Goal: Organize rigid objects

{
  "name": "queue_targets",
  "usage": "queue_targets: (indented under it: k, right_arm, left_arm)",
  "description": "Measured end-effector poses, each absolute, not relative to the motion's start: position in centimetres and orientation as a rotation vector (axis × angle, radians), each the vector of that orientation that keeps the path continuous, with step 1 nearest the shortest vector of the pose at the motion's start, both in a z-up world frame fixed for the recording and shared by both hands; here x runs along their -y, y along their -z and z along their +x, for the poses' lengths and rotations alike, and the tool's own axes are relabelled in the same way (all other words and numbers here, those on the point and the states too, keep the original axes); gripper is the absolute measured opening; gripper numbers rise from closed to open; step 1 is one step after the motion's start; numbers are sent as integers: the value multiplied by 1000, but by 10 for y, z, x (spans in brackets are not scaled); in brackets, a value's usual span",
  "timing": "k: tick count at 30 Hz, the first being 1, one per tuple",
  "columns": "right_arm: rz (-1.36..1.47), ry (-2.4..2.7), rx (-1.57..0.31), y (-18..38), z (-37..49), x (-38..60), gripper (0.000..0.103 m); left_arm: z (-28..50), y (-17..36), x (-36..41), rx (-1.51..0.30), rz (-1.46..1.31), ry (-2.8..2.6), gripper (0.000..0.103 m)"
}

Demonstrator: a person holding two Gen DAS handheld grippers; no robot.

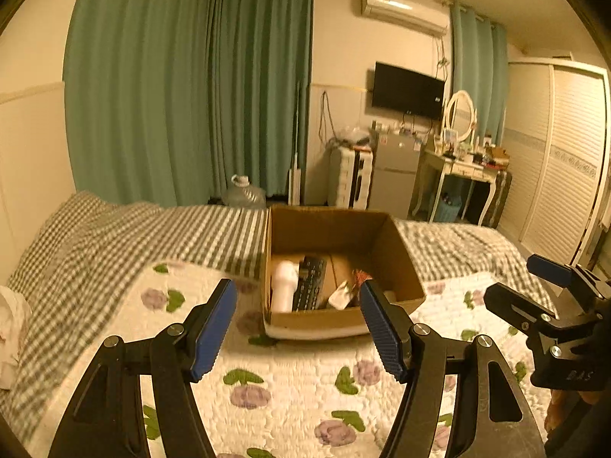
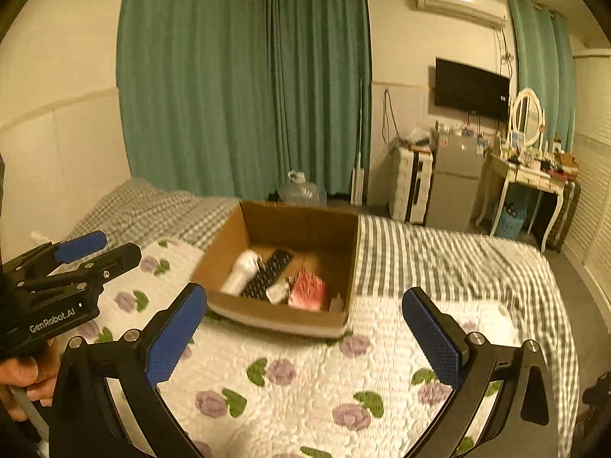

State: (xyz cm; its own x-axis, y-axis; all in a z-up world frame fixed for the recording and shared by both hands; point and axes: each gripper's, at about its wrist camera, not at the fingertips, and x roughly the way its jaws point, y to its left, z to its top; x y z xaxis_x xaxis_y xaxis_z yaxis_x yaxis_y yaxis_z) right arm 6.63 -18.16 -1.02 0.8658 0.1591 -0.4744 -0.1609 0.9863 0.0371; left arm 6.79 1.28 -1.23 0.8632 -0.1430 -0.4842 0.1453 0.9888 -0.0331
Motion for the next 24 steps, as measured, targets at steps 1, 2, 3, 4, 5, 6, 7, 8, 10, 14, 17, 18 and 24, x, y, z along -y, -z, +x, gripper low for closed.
queue_targets:
  k: [1,2,3,4,5,6,7,8,10,14,17,18,24]
  right_arm:
    - [-2,-165,-506,15,67,182,103]
    - [-1,-163,-517,20,69,182,103]
    - [-1,-160,-524,25,70,182,103]
    - [-1,-158,-530,29,71,182,103]
    - [-3,-155,-538,33,72,182,103]
    - [-4,-154,-544,36,73,181,103]
    - [-5,-155,-549,38,74,181,103]
    - [-5,-156,-553,40,74,180,103]
    - [-3,-158,-561,43,75,180,103]
    - [-2,-160,-569,45,79,179,103]
    - [0,-159,-573,46,79,179,103]
    - [0,-158,-572,46,79,179,103]
    - [3,-155,-570,45,79,179,103]
  left_arm:
    - [70,18,-12,-517,8,146,70]
    - [70,22,-12,-523,11,143,70]
    - [71,25,-12,-528,13,141,70]
    - [72,28,-12,-533,16,138,70]
    - [73,31,-12,-539,19,135,70]
    - [74,33,-12,-543,20,133,70]
    - [75,36,-12,-547,22,131,70]
    - [76,38,-12,-552,23,129,70]
    - [77,40,-12,-560,24,126,70]
    - [78,42,-11,-568,26,125,70]
    - [79,43,-11,-572,29,125,70]
    - [79,43,-11,-571,28,124,70]
    - [79,42,-11,-571,29,124,70]
